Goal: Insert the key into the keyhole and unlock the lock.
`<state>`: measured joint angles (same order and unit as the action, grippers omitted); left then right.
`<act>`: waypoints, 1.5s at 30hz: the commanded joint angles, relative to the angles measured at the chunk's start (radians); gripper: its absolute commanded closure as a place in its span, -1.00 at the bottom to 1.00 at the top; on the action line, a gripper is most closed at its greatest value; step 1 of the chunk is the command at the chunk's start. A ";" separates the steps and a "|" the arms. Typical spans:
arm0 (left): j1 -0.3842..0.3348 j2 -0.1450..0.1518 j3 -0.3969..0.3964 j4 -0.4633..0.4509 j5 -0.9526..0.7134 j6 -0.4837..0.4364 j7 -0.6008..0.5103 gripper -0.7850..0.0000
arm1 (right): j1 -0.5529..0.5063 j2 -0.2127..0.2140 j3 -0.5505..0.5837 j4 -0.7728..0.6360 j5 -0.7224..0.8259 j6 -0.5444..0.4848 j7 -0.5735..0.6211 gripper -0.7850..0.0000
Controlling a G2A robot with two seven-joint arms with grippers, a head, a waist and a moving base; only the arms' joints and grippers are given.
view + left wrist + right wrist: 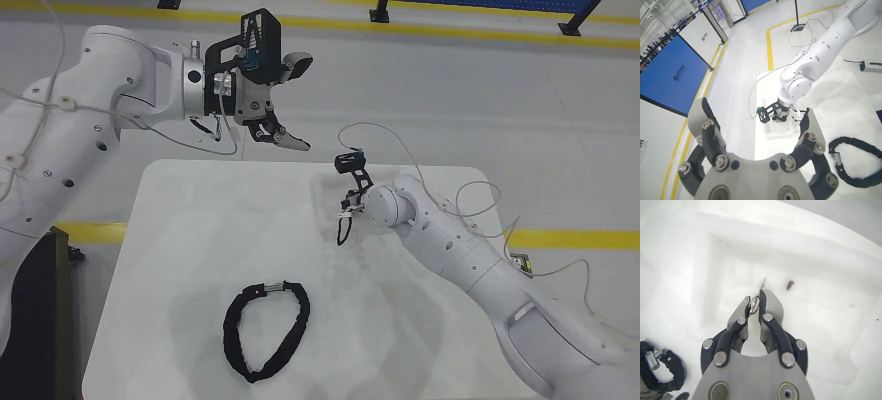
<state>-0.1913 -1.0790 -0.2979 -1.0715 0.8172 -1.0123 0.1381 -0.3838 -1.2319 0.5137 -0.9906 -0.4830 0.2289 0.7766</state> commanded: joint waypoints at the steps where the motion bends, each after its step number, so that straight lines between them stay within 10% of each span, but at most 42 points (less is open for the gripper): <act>1: 0.000 0.000 0.000 0.000 0.000 0.000 0.000 -1.00 | 0.000 -0.004 0.004 0.007 -0.003 -0.002 0.000 1.00; 45: 0.000 0.000 0.000 0.000 0.000 0.000 0.000 -1.00 | -0.077 -0.005 0.128 -0.114 -0.376 0.088 0.139 1.00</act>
<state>-0.1913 -1.0790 -0.2979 -1.0715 0.8172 -1.0123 0.1381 -0.4578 -1.2368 0.6356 -1.1031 -0.8592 0.3202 0.9211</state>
